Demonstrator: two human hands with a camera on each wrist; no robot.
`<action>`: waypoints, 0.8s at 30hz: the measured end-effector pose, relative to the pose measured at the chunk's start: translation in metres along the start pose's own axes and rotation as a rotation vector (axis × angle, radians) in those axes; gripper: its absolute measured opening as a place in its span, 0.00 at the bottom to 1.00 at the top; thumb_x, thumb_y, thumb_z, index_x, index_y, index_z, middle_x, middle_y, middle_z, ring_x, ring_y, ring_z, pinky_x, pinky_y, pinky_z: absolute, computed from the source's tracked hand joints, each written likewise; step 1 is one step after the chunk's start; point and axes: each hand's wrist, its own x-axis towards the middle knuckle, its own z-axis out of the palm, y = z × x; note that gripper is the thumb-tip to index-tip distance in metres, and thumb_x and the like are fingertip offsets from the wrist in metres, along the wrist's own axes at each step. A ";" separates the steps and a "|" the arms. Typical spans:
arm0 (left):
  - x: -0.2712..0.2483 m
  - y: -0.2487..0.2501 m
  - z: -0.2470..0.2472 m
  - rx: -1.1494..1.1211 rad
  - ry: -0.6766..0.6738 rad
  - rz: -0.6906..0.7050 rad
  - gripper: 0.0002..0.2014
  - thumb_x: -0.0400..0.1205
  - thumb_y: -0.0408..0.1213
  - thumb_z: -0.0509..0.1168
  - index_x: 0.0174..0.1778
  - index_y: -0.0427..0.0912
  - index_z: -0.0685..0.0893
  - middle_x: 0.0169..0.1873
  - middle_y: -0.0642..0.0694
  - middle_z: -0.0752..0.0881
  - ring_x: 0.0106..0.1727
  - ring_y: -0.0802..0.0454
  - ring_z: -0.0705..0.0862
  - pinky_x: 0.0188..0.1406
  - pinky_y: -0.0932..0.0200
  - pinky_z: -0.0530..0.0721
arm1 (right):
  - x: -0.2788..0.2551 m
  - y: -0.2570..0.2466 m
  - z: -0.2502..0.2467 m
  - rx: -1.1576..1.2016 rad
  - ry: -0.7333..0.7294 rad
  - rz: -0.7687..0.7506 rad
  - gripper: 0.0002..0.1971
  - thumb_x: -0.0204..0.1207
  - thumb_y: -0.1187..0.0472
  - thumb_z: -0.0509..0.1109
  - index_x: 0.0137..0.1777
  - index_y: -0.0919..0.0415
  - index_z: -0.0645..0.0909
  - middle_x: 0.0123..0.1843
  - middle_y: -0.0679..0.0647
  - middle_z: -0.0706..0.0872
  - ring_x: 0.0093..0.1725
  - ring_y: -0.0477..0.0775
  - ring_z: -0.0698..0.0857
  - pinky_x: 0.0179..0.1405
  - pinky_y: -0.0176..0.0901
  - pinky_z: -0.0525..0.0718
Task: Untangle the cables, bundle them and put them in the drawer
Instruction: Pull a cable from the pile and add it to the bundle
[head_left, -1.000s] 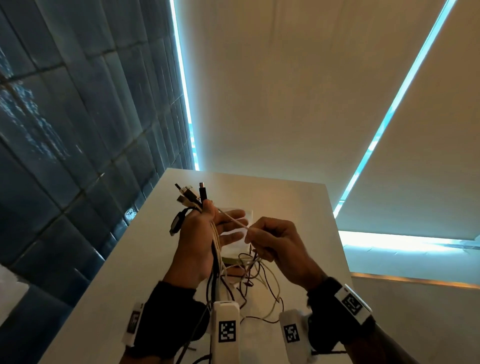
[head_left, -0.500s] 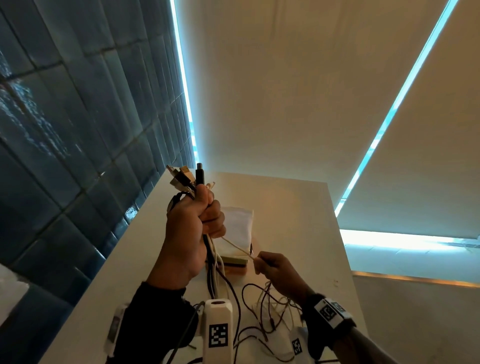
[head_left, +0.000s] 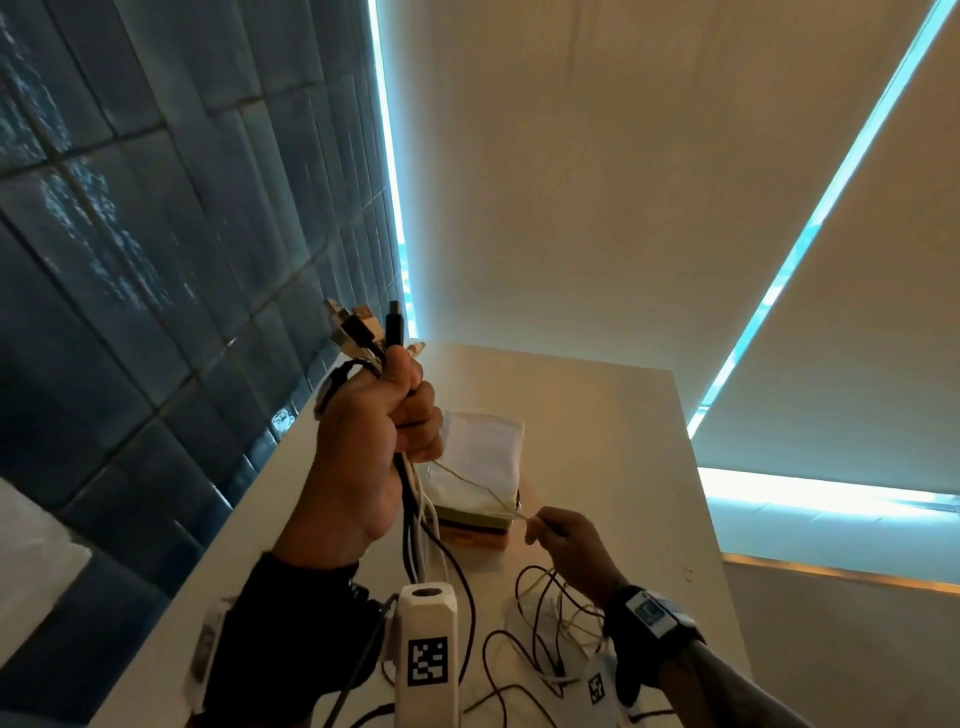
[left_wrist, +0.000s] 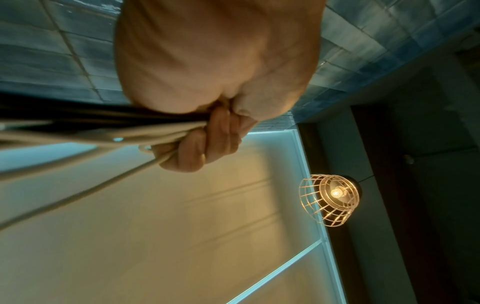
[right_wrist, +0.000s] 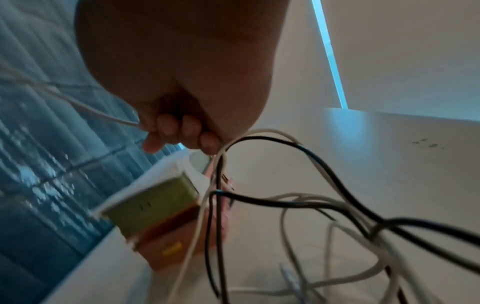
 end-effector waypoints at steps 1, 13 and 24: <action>0.001 -0.004 -0.001 0.007 0.010 -0.015 0.18 0.88 0.43 0.51 0.31 0.44 0.67 0.18 0.53 0.61 0.17 0.59 0.57 0.20 0.60 0.54 | 0.001 -0.010 -0.004 0.051 0.050 0.012 0.15 0.80 0.63 0.67 0.31 0.55 0.84 0.27 0.46 0.78 0.28 0.42 0.73 0.33 0.41 0.71; -0.002 -0.044 0.012 0.191 0.201 -0.190 0.19 0.91 0.43 0.48 0.39 0.39 0.75 0.29 0.38 0.87 0.25 0.49 0.76 0.27 0.57 0.69 | -0.020 -0.139 -0.045 0.643 -0.002 -0.346 0.09 0.77 0.62 0.69 0.41 0.67 0.85 0.28 0.57 0.71 0.27 0.51 0.66 0.24 0.39 0.65; 0.002 -0.035 0.002 -0.212 0.141 -0.159 0.17 0.90 0.46 0.47 0.43 0.42 0.75 0.45 0.34 0.91 0.41 0.42 0.91 0.38 0.49 0.88 | -0.039 -0.114 -0.022 0.444 -0.312 -0.255 0.11 0.77 0.62 0.69 0.39 0.70 0.83 0.31 0.53 0.79 0.28 0.45 0.72 0.29 0.34 0.69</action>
